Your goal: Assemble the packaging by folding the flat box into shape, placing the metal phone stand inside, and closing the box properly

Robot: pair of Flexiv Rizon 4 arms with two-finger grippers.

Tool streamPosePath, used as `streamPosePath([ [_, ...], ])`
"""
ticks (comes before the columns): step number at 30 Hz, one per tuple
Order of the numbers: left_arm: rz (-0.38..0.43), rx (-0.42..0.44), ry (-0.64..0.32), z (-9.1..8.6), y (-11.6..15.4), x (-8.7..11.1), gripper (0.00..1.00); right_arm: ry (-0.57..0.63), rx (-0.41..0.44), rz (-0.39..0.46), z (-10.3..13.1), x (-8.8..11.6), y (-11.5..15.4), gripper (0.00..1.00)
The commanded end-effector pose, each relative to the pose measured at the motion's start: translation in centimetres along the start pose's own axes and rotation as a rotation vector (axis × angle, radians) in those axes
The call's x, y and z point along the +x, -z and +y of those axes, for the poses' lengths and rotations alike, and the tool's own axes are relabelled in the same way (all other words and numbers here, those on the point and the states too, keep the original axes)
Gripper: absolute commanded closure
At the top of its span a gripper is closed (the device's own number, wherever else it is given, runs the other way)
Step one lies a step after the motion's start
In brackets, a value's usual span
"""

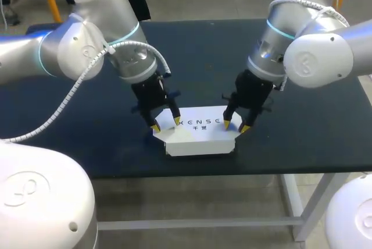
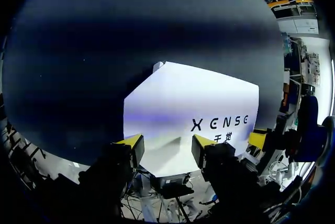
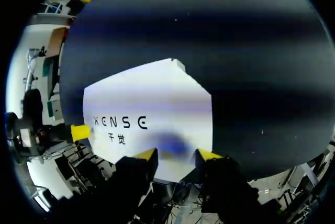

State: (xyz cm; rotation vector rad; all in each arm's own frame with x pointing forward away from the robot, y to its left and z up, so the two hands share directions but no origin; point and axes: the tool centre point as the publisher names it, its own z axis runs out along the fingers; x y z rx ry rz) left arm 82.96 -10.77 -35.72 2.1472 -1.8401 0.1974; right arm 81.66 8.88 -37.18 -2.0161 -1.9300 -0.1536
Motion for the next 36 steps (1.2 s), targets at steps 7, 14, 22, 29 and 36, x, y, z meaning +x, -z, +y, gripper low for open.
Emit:
streamPosePath([
  [7,-0.003,0.028,-0.002,0.2,-0.2,-0.1,0.4,0.019,-0.043,-0.006,-0.1,0.0,-0.1,0.35],
  [14,0.028,0.073,-0.026,0.4,-0.4,-0.3,0.33,0.037,-0.073,-0.002,-0.1,0.1,-0.4,0.38],
  [22,0.027,0.129,-0.057,0.7,-0.6,-0.4,0.35,0.047,-0.116,0.009,0.2,-0.1,-0.6,0.4],
  [29,0.032,0.197,-0.083,0.9,-1.0,-0.4,0.3,0.059,-0.146,0.007,0.4,-0.2,-0.8,0.35],
  [36,0.025,0.231,-0.096,0.9,-1.2,-0.5,0.33,0.066,-0.155,0.015,0.7,-0.2,-1.0,0.38],
])
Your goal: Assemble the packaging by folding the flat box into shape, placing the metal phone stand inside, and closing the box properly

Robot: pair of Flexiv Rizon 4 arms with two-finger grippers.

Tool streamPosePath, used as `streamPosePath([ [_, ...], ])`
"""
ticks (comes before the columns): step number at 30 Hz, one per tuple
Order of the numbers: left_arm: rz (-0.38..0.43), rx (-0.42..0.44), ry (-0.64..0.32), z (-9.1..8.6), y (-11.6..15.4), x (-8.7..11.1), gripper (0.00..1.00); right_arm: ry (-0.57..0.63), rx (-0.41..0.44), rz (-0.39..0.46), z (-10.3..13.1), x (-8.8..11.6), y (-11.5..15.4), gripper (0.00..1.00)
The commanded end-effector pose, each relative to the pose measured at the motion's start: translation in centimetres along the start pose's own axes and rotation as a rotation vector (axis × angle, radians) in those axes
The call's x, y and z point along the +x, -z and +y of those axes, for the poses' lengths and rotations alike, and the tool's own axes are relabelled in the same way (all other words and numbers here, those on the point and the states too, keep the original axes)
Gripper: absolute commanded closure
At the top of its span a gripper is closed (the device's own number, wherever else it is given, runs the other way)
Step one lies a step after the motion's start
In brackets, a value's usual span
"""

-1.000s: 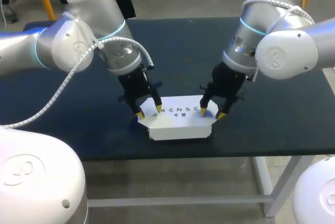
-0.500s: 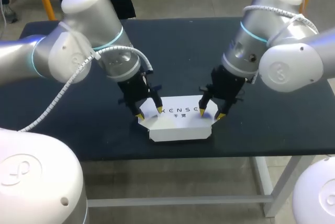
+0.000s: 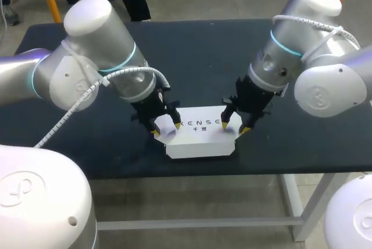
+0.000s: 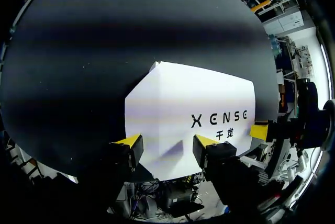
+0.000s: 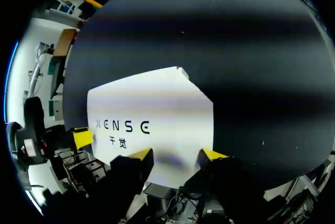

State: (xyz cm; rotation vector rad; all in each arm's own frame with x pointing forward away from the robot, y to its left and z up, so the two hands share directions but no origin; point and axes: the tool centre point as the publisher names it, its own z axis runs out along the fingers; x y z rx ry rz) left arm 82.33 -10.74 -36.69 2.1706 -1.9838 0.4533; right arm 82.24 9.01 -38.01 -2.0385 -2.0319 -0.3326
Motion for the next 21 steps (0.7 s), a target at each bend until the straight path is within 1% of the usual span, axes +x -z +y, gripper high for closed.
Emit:
streamPosePath([
  [1,-0.008,0.032,-0.002,0.42,-0.2,-0.11,0.32,0.002,-0.011,0.004,-0.04,-0.07,-0.28,0.38],
  [6,-0.001,0.041,-0.005,0.29,-0.35,-0.33,0.35,0.004,-0.024,0.007,0.05,-0.05,-0.37,0.38],
  [11,0.027,0.015,-0.025,0.25,-0.78,-0.58,0.38,0.0,-0.028,0.023,0.15,-0.13,-0.56,0.38],
  [21,0.046,0.003,-0.031,0.15,-1.19,-0.8,0.44,0.002,-0.043,0.054,0.37,0.01,-1.18,0.4],
])
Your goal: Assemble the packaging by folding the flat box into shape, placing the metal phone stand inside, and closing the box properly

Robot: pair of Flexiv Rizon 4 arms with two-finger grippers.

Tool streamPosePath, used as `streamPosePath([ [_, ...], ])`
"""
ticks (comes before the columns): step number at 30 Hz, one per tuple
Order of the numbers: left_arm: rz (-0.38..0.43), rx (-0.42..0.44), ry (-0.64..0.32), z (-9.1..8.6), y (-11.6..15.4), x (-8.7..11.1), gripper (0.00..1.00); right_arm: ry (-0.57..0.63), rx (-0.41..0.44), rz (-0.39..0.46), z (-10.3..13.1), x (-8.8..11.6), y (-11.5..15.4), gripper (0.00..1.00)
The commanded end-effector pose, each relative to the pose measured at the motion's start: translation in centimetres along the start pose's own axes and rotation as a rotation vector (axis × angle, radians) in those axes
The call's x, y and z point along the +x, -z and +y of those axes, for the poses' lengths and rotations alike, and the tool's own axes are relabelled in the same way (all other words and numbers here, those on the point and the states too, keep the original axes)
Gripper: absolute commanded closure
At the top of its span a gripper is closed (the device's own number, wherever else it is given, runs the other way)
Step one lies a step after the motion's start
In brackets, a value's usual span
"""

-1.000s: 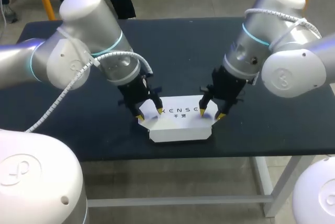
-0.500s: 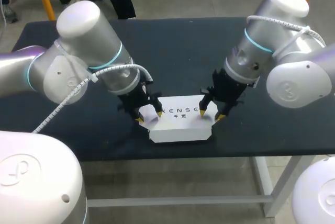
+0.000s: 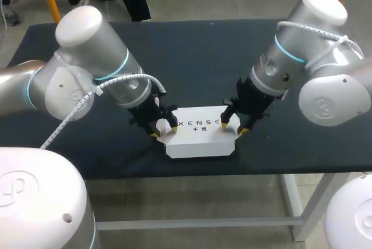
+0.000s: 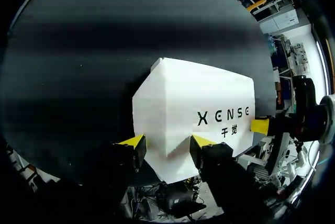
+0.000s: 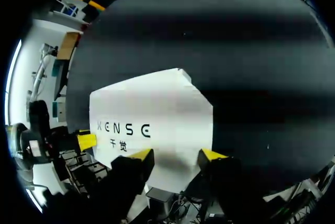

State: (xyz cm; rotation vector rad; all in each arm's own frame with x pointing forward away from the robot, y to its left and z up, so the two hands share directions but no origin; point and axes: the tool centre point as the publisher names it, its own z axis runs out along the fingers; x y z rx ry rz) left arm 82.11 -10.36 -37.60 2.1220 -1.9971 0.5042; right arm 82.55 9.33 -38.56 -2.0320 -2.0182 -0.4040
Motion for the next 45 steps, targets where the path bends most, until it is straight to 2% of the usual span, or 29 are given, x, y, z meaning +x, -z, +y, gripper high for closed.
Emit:
streamPosePath([
  [1,0.006,-0.004,-0.004,-0.13,-0.52,-0.15,0.44,-0.002,-0.02,0.021,0.06,-0.13,-0.58,0.4],
  [13,0.082,-0.006,-0.028,-0.22,-0.86,-0.23,0.46,0.013,-0.053,0.093,0.07,-0.14,-1.09,0.37],
  [23,0.132,-0.001,-0.034,-0.44,-1.09,-0.39,0.49,0.023,-0.069,0.153,0.1,-0.14,-1.2,0.43],
  [33,0.194,-0.017,-0.056,-0.66,-1.26,-0.52,0.46,0.022,-0.063,0.204,0.4,-0.57,-1.43,0.5],
  [37,0.231,-0.022,-0.074,-0.64,-1.26,-0.55,0.46,0.022,-0.062,0.212,0.44,-0.66,-1.43,0.51],
  [45,0.254,-0.023,-0.091,-0.54,-1.49,0.13,0.47,0.028,-0.061,0.227,0.55,-0.43,-1.36,0.51],
])
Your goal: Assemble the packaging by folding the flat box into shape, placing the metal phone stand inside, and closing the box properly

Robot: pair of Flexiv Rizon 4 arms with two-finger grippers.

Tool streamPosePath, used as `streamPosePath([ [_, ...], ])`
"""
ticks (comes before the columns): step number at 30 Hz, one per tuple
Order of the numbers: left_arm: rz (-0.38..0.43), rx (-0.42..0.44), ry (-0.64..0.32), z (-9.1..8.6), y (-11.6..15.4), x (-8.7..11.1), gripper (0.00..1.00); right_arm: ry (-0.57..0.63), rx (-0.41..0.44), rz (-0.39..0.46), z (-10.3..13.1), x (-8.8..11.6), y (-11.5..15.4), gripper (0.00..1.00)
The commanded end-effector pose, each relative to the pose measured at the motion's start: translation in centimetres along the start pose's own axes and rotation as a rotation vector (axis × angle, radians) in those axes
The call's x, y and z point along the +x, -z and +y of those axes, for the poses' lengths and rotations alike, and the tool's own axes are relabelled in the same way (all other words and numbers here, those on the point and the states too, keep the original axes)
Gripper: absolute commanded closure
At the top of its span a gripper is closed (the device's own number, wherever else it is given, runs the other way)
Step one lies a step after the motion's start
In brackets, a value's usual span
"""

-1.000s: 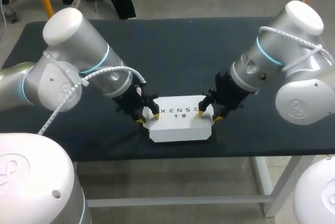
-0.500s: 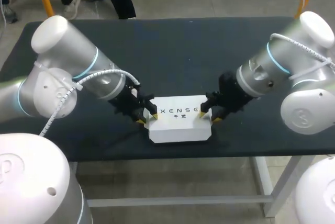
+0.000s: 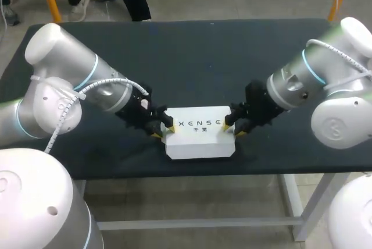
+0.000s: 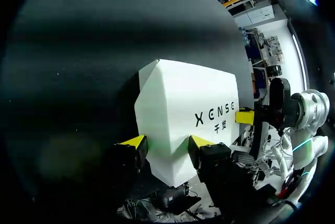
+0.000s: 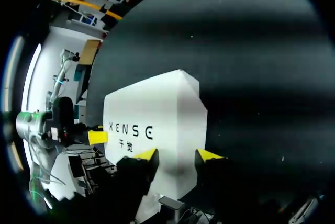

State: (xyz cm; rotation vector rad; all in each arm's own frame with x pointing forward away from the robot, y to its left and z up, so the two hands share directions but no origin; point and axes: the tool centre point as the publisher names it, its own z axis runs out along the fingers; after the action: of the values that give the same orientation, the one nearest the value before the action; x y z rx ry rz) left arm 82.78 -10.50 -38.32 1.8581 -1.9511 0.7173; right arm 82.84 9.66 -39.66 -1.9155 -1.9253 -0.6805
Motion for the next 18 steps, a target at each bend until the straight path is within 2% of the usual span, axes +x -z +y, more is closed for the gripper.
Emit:
streamPosePath([
  [1,0.013,0.002,-0.005,0.0,-0.8,0.12,0.48,0.003,0.014,0.014,0.27,-0.37,-0.16,0.51],
  [7,0.041,0.0,-0.009,-0.01,-1.14,0.44,0.53,0.006,0.015,0.026,0.28,-0.25,-0.34,0.5],
  [18,0.08,-0.025,0.002,0.13,-1.41,0.71,0.52,0.007,0.016,0.031,0.36,0.06,-0.47,0.5],
])
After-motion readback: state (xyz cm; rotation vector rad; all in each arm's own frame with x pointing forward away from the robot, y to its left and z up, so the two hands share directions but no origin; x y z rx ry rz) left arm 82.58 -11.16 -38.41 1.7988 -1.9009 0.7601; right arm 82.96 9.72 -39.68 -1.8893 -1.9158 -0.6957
